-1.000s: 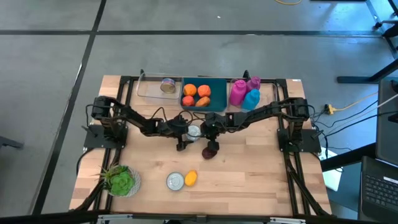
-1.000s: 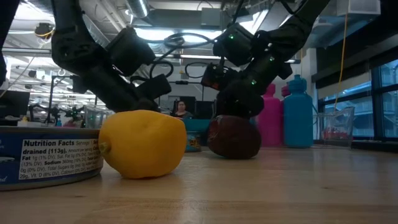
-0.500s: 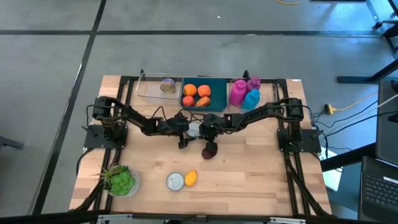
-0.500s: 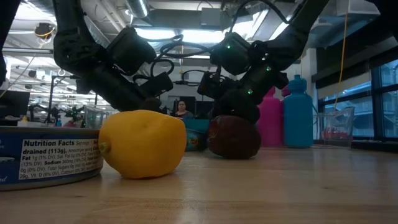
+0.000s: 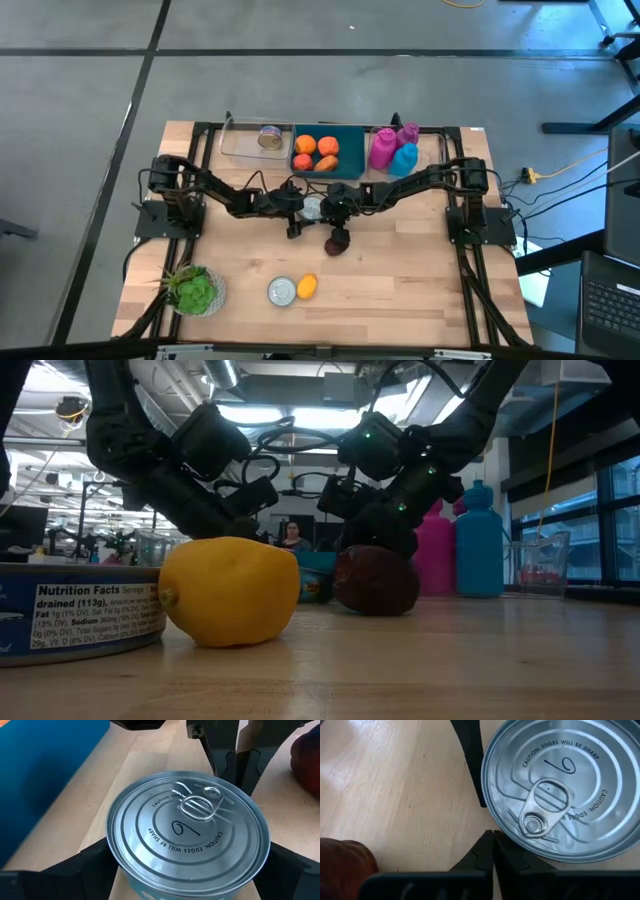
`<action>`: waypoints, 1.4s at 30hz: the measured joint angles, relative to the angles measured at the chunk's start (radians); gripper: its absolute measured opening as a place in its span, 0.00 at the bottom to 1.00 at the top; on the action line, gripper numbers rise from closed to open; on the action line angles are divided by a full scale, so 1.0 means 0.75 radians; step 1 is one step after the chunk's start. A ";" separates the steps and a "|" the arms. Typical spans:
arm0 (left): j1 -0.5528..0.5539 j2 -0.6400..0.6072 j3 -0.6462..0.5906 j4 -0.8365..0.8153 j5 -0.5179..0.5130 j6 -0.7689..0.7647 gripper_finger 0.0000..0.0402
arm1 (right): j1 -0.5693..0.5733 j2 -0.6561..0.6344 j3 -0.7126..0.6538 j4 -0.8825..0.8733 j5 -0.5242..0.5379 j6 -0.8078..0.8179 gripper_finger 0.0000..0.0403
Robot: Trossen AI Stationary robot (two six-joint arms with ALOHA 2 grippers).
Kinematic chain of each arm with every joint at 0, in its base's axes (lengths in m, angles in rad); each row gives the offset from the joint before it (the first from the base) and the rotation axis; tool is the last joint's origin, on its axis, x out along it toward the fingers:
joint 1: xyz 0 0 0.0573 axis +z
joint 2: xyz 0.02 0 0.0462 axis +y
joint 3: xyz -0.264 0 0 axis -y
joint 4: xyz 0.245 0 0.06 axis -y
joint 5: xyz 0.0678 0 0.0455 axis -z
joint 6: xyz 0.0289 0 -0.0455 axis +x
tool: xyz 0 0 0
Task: Pick & Place Food Item
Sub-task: Put the top yellow blue tuna can into the left transparent bin
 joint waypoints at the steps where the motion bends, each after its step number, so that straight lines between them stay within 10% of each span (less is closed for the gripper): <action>1: 0.000 0.000 0.000 0.000 0.000 -0.001 0.86 | 0.000 0.000 0.000 0.000 -0.001 0.000 0.04; 16: -0.001 -0.106 0.007 -0.094 0.006 -0.001 0.86 | 0.000 -0.121 0.004 -0.149 -0.004 0.009 0.07; 42: 0.039 -0.896 -0.063 -0.715 -0.220 0.051 0.85 | 0.000 -0.224 0.002 -0.302 0.151 0.027 0.07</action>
